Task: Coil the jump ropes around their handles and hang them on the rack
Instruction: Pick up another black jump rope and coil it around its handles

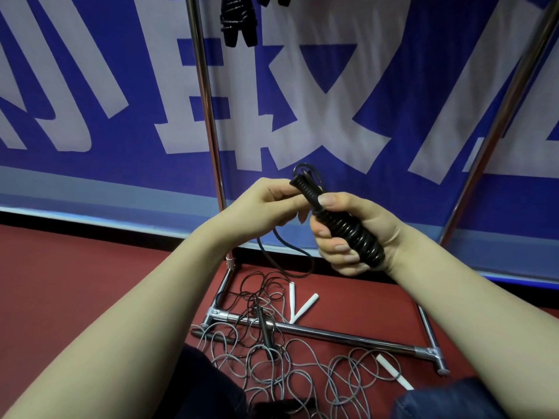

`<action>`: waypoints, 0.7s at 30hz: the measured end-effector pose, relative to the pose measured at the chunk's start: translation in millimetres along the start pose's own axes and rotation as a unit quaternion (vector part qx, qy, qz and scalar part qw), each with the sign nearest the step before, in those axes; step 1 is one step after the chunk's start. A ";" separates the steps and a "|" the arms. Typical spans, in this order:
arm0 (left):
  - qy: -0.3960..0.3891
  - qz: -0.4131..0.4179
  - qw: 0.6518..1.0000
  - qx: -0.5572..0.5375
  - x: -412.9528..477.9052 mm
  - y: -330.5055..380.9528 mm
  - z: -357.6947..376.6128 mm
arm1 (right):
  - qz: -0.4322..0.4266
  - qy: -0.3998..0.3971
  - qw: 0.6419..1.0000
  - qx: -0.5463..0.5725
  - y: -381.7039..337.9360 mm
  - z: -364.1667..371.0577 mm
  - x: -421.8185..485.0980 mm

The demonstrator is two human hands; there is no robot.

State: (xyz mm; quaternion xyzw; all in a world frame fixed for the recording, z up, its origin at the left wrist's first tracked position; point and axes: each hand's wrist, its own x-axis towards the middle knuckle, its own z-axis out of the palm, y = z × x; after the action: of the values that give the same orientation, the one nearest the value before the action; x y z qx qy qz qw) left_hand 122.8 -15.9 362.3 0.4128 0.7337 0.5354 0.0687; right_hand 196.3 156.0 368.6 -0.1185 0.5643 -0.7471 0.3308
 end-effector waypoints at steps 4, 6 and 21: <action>0.025 0.066 0.987 0.143 0.0 -4.2 11.5 | -0.030 0.028 0.999 -0.006 -6.0 0.6 -4.1; 0.023 0.095 0.981 0.168 1.1 -2.7 16.2 | -0.044 0.047 0.998 -0.006 -7.4 0.8 -5.1; 0.008 -0.089 0.981 0.174 7.6 11.7 10.3 | -0.105 0.414 0.876 -0.225 -14.9 -6.8 -2.1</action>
State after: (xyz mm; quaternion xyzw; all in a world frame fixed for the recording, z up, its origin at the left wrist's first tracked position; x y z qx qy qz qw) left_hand 129.8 -2.2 370.4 0.3468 0.8499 0.3949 0.0378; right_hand 188.8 164.6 380.4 0.0717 0.7867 -0.6112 -0.0487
